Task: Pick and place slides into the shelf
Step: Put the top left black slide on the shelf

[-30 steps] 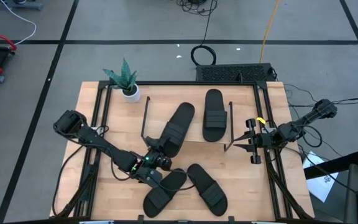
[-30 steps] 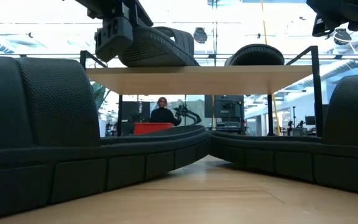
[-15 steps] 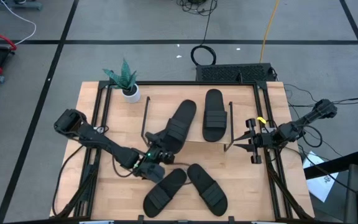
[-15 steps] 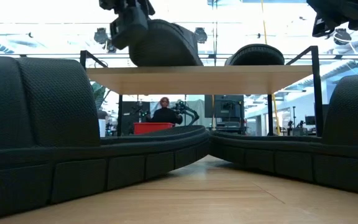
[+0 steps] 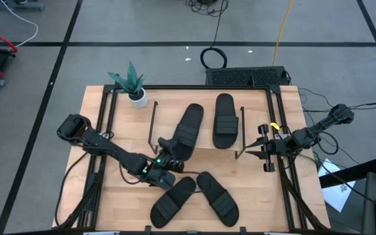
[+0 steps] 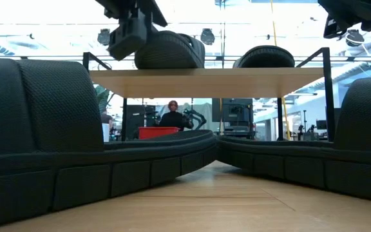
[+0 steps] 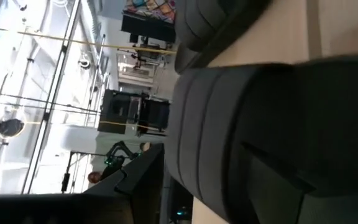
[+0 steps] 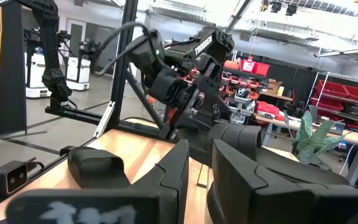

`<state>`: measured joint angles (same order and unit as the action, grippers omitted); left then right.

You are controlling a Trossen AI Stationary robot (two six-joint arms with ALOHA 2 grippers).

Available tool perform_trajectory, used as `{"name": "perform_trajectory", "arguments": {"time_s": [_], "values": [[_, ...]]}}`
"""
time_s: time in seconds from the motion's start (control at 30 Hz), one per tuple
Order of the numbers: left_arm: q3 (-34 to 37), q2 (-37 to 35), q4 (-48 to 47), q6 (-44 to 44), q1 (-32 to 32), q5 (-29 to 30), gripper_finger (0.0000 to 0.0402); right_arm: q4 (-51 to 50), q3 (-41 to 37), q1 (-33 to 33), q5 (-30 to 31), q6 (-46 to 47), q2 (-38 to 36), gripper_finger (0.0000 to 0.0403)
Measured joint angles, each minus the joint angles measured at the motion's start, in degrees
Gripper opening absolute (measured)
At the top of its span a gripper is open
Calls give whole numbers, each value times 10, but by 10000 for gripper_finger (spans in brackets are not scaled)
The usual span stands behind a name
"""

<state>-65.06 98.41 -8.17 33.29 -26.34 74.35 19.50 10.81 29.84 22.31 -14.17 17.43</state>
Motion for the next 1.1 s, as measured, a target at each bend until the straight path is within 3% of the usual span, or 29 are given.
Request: {"name": "perform_trajectory", "arguments": {"time_s": [0.3, 0.5, 0.57, 0.67, 0.8, 0.9, 0.97, 1.1], "values": [[0, 0, -19, -2, -14, 28, 214, 0, 0, 0, -1, 0, 0, 64], [0, -6, 21, 81, -64, 138, 214, 0, 0, 0, -1, 3, 2, 64], [0, -29, -3, 39, -83, 139, 214, 0, 0, 0, -1, 18, 7, 64], [0, -88, -108, -98, -110, 135, 214, 4, 0, -3, 2, 32, 15, 64], [0, -185, -285, -294, -125, 47, 214, 42, 0, -14, 1, 27, 28, 64], [7, -252, -323, -344, -105, -44, 214, 57, 0, -24, 1, 22, 34, 64], [29, -294, -288, -301, -84, -127, 214, 60, 0, -29, 1, 15, 35, 64], [105, -378, -135, -132, -41, -334, 213, 60, 0, -40, 0, 12, 35, 64]]}}
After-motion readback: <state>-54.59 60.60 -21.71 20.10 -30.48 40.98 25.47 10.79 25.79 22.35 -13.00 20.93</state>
